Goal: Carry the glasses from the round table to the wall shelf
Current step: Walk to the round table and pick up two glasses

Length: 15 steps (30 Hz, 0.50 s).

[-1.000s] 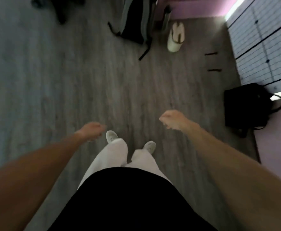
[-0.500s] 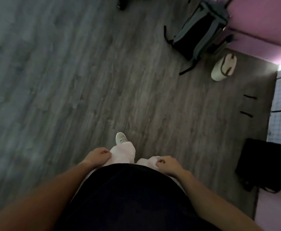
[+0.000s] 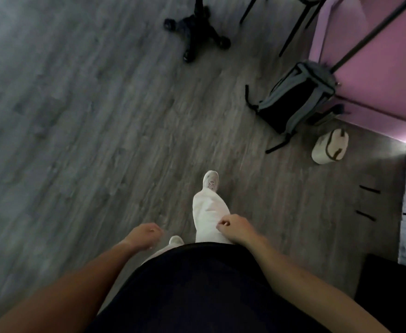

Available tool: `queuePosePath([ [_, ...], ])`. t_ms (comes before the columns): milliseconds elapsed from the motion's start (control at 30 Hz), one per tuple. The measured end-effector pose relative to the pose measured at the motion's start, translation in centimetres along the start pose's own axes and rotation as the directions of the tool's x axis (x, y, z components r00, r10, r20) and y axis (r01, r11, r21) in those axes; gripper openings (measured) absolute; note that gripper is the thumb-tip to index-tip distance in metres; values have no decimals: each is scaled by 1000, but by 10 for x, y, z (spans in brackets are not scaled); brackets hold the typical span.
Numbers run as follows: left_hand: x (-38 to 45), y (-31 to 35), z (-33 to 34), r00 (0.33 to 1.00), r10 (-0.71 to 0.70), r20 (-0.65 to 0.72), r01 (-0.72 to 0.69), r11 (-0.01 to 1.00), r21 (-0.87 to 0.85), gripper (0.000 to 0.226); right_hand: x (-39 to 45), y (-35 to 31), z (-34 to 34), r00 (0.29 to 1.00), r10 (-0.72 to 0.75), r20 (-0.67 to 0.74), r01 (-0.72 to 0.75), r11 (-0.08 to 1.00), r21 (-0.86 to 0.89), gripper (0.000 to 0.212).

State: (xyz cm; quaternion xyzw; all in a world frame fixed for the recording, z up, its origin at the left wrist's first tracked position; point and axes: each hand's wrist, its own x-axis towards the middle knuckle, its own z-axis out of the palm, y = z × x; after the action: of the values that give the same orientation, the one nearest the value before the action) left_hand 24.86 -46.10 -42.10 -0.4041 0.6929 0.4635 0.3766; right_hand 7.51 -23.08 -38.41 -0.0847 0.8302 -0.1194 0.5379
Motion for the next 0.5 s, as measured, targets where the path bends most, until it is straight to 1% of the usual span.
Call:
queuePosePath([
  [67, 15, 18, -21, 1000, -32, -2, 32, 1000, -1, 14, 26, -17, -29, 1000, -17, 1, 17, 999, -29, 30],
  [133, 26, 40, -42, 998, -50, -32, 50, 999, -2, 17, 49, -34, -64, 999, -33, -4, 33, 999, -42, 34],
  [200, 35, 72, -63, 995, -67, -78, 70, 997, 26, 18, 68, -54, -108, 998, -63, 0, 63, 997, -54, 27],
  [267, 46, 103, -84, 983, -77, -164, 80, 997, 13, 19, 82, -73, -148, 996, -87, 17, 89, 990, -109, 26],
  [300, 54, 121, -96, 974, -68, -214, 67, 998, -9, 21, 91, -82, -167, 995, -94, 19, 96, 984, -152, 27],
  [367, 69, 153, -118, 961, -38, -273, 28, 999, -41, 23, 111, -100, -199, 995, -101, 13, 102, 970, -219, 26],
  [467, 85, 194, -146, 958, 14, -287, -32, 998, -57, 23, 131, -130, -235, 993, -116, 33, 121, 962, -244, 19],
  [500, 91, 203, -156, 960, 23, -277, -41, 998, -57, 23, 136, -141, -243, 992, -117, 49, 126, 961, -248, 19],
])
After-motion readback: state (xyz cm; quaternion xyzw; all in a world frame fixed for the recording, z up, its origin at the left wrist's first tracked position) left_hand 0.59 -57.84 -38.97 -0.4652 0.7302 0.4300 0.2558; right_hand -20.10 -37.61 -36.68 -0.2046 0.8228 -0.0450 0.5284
